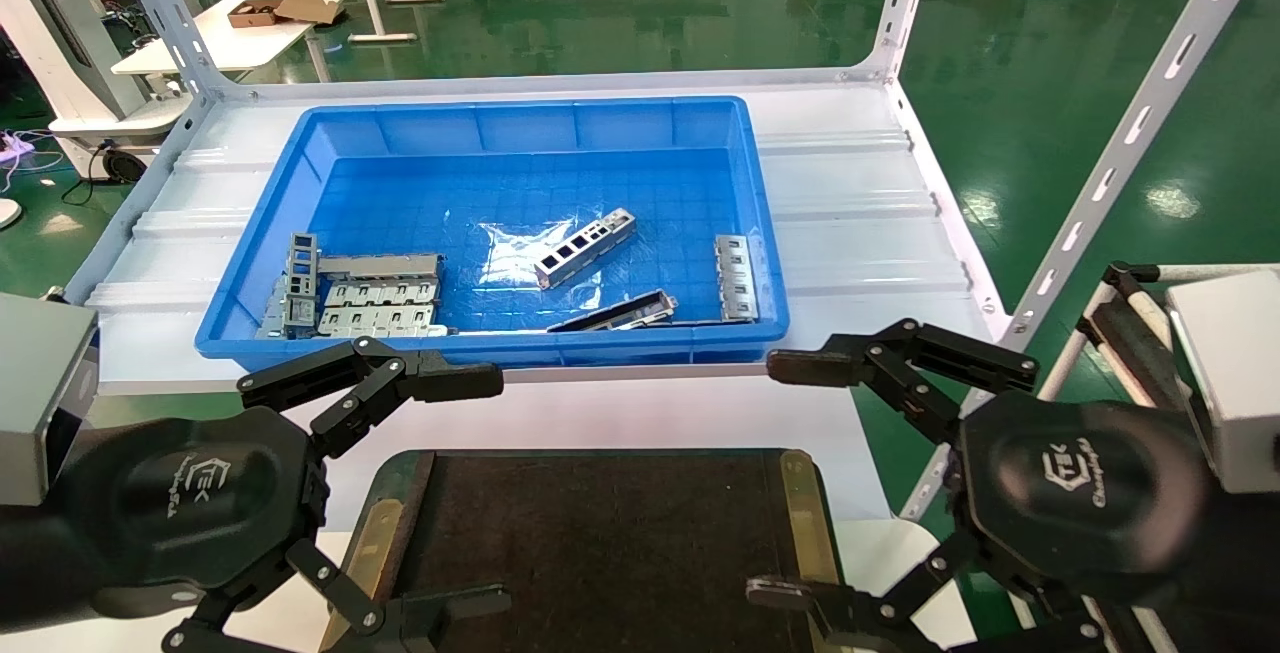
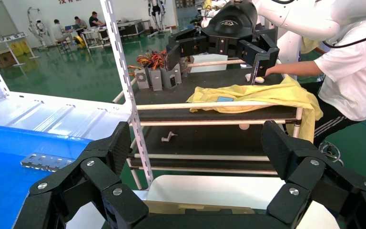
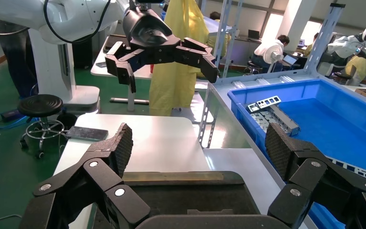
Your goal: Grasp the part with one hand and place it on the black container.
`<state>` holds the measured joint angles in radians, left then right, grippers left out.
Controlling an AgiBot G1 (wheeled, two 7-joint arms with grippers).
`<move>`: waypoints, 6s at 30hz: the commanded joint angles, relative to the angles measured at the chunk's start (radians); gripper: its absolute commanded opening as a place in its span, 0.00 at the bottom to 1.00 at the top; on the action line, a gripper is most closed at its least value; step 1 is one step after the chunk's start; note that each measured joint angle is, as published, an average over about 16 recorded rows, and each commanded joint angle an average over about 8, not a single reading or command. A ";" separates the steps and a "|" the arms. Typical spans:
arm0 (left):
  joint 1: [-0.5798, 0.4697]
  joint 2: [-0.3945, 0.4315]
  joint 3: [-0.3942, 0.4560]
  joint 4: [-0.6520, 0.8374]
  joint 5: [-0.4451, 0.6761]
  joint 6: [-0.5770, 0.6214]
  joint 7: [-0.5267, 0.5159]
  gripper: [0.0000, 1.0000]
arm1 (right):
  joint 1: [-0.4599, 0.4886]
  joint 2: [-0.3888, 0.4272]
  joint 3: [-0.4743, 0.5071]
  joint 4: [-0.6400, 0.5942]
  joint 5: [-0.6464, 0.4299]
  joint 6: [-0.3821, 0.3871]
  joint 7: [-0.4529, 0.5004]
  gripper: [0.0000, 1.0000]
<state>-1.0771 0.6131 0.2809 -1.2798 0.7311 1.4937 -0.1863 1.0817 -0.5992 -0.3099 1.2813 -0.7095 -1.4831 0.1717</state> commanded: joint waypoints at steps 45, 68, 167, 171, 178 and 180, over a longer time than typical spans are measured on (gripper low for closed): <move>-0.013 0.004 -0.002 0.004 0.030 -0.047 0.002 1.00 | 0.000 0.000 0.000 -0.001 0.000 0.000 0.000 1.00; -0.274 0.302 0.149 0.324 0.413 -0.436 -0.026 1.00 | 0.001 0.000 -0.001 -0.001 0.001 0.000 -0.001 1.00; -0.427 0.479 0.183 0.813 0.303 -0.222 0.085 0.00 | 0.002 0.002 -0.005 -0.001 0.003 0.001 -0.003 0.00; -0.318 0.412 0.176 0.636 0.254 -0.127 0.023 0.00 | 0.002 0.002 -0.005 -0.001 0.003 0.002 -0.003 0.00; -0.104 0.321 0.167 0.375 0.199 -0.128 -0.093 0.00 | 0.002 0.002 -0.006 -0.001 0.004 0.002 -0.003 0.00; -0.047 0.304 0.168 0.321 0.202 -0.176 -0.127 0.00 | 0.002 0.002 -0.006 -0.001 0.004 0.002 -0.003 0.00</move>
<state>-1.1279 0.9224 0.4508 -0.9518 0.9440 1.2994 -0.3107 1.0834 -0.5972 -0.3156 1.2803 -0.7059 -1.4814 0.1687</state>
